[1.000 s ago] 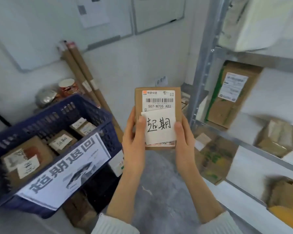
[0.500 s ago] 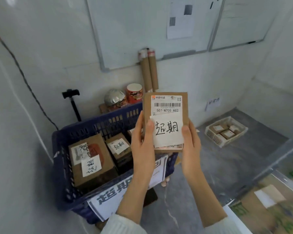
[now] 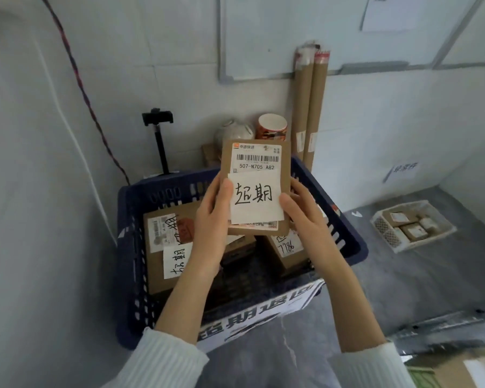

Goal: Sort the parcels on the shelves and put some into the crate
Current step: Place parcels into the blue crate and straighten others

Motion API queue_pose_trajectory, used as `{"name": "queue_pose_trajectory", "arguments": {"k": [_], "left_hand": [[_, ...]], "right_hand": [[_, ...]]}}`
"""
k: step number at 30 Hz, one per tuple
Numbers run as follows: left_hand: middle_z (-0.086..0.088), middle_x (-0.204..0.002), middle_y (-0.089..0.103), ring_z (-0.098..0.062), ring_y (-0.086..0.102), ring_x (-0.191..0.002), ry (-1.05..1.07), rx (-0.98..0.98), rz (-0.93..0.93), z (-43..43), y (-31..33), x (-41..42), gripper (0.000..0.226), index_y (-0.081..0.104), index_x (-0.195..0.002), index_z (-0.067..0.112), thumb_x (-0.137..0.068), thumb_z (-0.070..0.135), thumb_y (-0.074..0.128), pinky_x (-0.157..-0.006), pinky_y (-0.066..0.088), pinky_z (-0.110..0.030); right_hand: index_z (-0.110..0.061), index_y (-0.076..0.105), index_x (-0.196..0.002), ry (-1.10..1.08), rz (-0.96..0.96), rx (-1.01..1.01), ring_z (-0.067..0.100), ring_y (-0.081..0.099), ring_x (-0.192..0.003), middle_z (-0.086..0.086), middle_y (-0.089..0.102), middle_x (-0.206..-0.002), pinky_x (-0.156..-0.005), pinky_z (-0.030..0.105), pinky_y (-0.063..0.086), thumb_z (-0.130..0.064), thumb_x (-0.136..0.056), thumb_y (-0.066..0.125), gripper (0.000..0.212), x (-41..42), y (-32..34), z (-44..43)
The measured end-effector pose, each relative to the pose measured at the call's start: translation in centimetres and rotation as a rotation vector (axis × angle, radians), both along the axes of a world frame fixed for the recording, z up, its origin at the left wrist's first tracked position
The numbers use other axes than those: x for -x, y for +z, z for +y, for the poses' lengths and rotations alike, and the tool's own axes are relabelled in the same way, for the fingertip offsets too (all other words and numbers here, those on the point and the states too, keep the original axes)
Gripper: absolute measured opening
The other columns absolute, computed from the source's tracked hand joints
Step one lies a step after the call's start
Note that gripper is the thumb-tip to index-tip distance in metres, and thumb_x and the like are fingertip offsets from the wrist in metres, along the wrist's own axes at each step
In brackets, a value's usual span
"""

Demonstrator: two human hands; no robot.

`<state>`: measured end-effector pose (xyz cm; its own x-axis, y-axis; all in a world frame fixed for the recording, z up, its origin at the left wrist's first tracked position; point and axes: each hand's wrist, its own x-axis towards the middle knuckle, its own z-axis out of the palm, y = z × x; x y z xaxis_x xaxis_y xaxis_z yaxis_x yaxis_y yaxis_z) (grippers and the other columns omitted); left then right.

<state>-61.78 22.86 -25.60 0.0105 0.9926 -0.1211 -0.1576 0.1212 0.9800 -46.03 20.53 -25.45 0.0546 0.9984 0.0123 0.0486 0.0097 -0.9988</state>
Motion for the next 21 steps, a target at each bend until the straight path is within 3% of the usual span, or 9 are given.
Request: {"name": "queue_pose_trajectory", "arguments": {"k": [4, 8, 11, 13, 16, 19, 21], "left_hand": [[0.019, -0.109, 0.067, 0.003, 0.065, -0.093, -0.002, 0.126, 0.078, 0.7, -1.6, 0.7, 0.042, 0.045, -0.133, 0.038, -0.093, 0.053, 0.044, -0.073, 0.05, -0.019], [0.023, -0.106, 0.064, 0.002, 0.06, -0.097, -0.024, 0.234, 0.184, 1.6, -2.6, 1.0, 0.021, 0.042, -0.113, 0.053, -0.093, 0.055, 0.044, -0.079, 0.047, -0.024], [0.024, -0.104, 0.062, -0.001, 0.059, -0.1, -0.063, 0.268, 0.254, 2.6, -3.4, 0.6, 0.033, 0.041, -0.123, 0.048, -0.092, 0.058, 0.044, -0.092, 0.047, -0.029], [0.021, -0.105, 0.063, -0.004, 0.06, -0.102, -0.117, 0.304, 0.307, 3.2, -4.1, 0.3, 0.045, 0.038, -0.133, 0.041, -0.092, 0.059, 0.042, -0.096, 0.046, -0.031], [0.019, -0.108, 0.066, -0.004, 0.062, -0.101, -0.222, 0.368, 0.376, 3.4, -5.0, 0.7, 0.045, 0.04, -0.133, 0.043, -0.091, 0.06, 0.039, -0.095, 0.046, -0.031], [0.019, -0.108, 0.068, -0.002, 0.063, -0.1, -0.339, 0.423, 0.406, 3.7, -6.2, 1.2, 0.039, 0.044, -0.131, 0.044, -0.094, 0.056, 0.039, -0.087, 0.046, -0.025], [0.018, -0.112, 0.068, -0.005, 0.062, -0.106, -0.393, 0.46, 0.435, 3.9, -7.2, 1.3, 0.045, 0.044, -0.136, 0.042, -0.094, 0.058, 0.039, -0.098, 0.044, -0.031]], "right_hand": [[-0.033, 0.032, -0.147, 0.107, -0.049, 0.12, 0.009, 0.065, -0.109, -0.007, 0.065, -0.123, -0.088, 0.029, 0.055, -0.052, -0.078, 0.059, 0.077, -1.2, -2.0, 2.2], [-0.038, 0.031, -0.147, 0.207, -0.109, 0.239, 0.009, 0.062, -0.113, -0.007, 0.064, -0.125, -0.101, 0.038, 0.048, -0.059, -0.071, 0.069, 0.087, -3.1, -3.3, 4.7], [-0.033, 0.043, -0.141, 0.267, -0.142, 0.289, 0.007, 0.065, -0.107, -0.011, 0.066, -0.12, -0.095, 0.034, 0.052, -0.051, -0.072, 0.065, 0.074, -4.5, -3.5, 6.3], [-0.033, 0.051, -0.132, 0.265, -0.215, 0.305, 0.008, 0.063, -0.109, -0.012, 0.065, -0.119, -0.098, 0.038, 0.05, -0.057, -0.071, 0.061, 0.067, -5.7, -3.9, 7.4], [-0.028, 0.055, -0.123, 0.227, -0.254, 0.339, 0.009, 0.066, -0.102, -0.007, 0.063, -0.119, -0.092, 0.038, 0.054, -0.062, -0.068, 0.061, 0.065, -7.2, -5.0, 8.8], [-0.026, 0.048, -0.132, 0.284, -0.29, 0.427, 0.014, 0.071, -0.09, -0.002, 0.065, -0.117, -0.079, 0.033, 0.059, -0.049, -0.081, 0.063, 0.058, -8.6, -5.7, 10.2], [-0.027, 0.052, -0.131, 0.422, -0.35, 0.498, 0.017, 0.072, -0.088, -0.001, 0.069, -0.109, -0.078, 0.032, 0.06, -0.039, -0.089, 0.061, 0.045, -9.1, -6.0, 10.7]]}}
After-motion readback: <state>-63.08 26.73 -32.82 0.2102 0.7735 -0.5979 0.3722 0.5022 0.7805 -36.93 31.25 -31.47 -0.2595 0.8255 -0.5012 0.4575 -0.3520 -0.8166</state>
